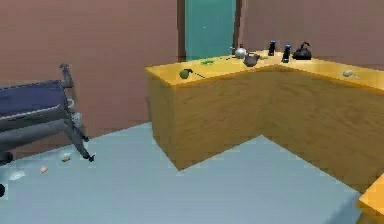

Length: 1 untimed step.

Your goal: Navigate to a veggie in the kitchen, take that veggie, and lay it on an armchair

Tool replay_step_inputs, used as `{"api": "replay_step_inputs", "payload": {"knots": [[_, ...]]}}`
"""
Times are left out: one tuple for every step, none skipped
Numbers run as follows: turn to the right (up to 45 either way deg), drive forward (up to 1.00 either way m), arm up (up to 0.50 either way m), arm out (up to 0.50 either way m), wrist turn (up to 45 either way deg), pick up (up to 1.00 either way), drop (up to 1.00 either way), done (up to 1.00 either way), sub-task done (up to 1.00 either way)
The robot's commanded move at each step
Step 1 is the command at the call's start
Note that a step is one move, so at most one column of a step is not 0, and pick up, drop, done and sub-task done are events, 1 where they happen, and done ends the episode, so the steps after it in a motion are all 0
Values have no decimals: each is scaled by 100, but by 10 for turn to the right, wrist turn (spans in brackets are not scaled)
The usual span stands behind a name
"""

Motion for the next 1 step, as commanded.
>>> {"api": "replay_step_inputs", "payload": {"knots": [[-90, 0, 0, 0, 0, 0, 0, 0, 0]]}}
